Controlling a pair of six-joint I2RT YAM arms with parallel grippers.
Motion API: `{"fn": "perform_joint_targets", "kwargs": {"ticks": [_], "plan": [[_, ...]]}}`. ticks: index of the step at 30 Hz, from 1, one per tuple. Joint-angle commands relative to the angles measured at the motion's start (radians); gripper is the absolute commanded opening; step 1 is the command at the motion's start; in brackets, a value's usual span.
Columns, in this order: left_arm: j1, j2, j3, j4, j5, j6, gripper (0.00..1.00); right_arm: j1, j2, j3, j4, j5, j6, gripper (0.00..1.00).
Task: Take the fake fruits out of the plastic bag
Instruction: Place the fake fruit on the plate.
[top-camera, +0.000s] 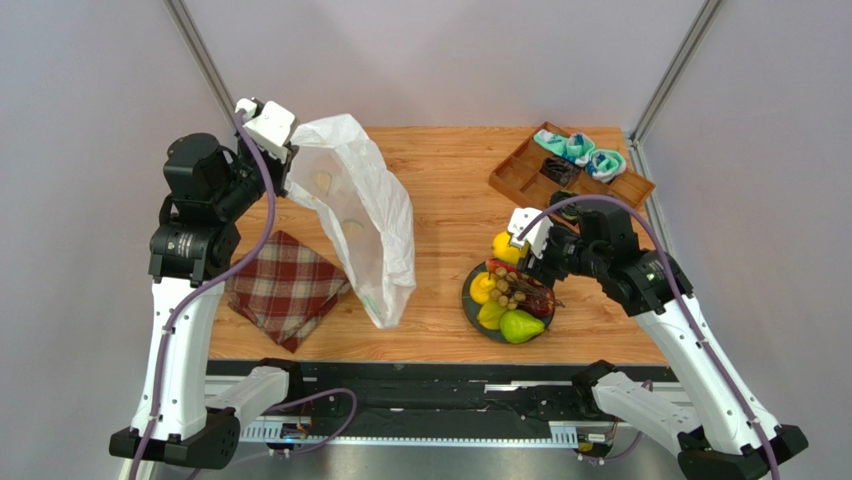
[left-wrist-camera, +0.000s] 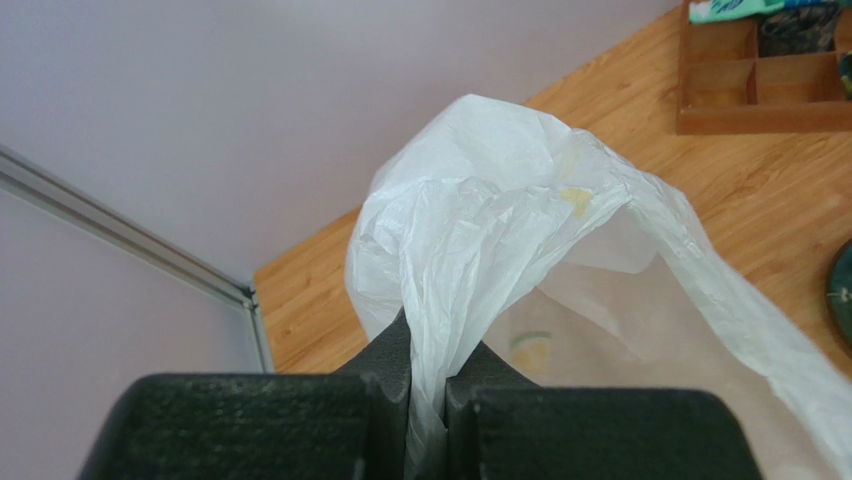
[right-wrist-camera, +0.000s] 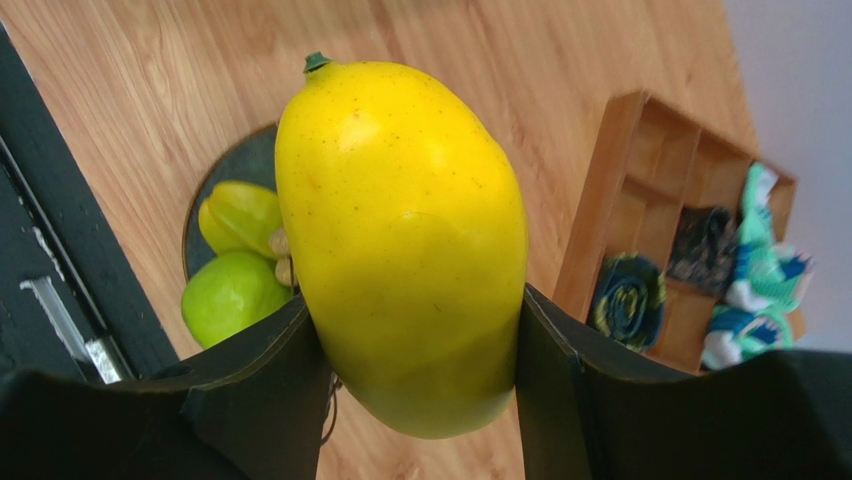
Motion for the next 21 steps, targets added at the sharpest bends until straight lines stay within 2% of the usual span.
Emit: {"fn": "perform_joint_targets", "kwargs": {"ticks": [1, 3, 4, 5, 7, 16, 21], "plan": [[0.004, -0.051, -0.074, 0.043, 0.087, -0.069, 0.11, -0.065, 0.011, -0.106, -0.05, 0.093, -0.027, 0.27], [0.004, -0.08, -0.155, 0.042, 0.139, -0.095, 0.27, -0.091, 0.028, -0.14, -0.047, 0.116, -0.013, 0.27], [0.004, -0.111, -0.179, 0.037, 0.155, -0.105, 0.44, -0.098, 0.037, -0.144, -0.044, 0.119, 0.004, 0.27], [0.004, -0.126, -0.2, 0.033, 0.166, -0.117, 0.52, -0.102, 0.045, -0.15, -0.037, 0.128, 0.012, 0.27], [0.004, -0.165, -0.249, 0.016, 0.198, -0.12, 0.61, -0.108, 0.078, -0.155, -0.032, 0.143, 0.03, 0.27], [0.024, -0.232, -0.317, -0.02, 0.249, -0.106, 0.62, -0.115, 0.198, -0.184, -0.046, 0.094, 0.073, 0.3], [0.031, -0.242, -0.338, -0.009, 0.256, -0.115, 0.63, -0.115, 0.258, -0.172, -0.124, -0.028, 0.087, 0.32]]}}
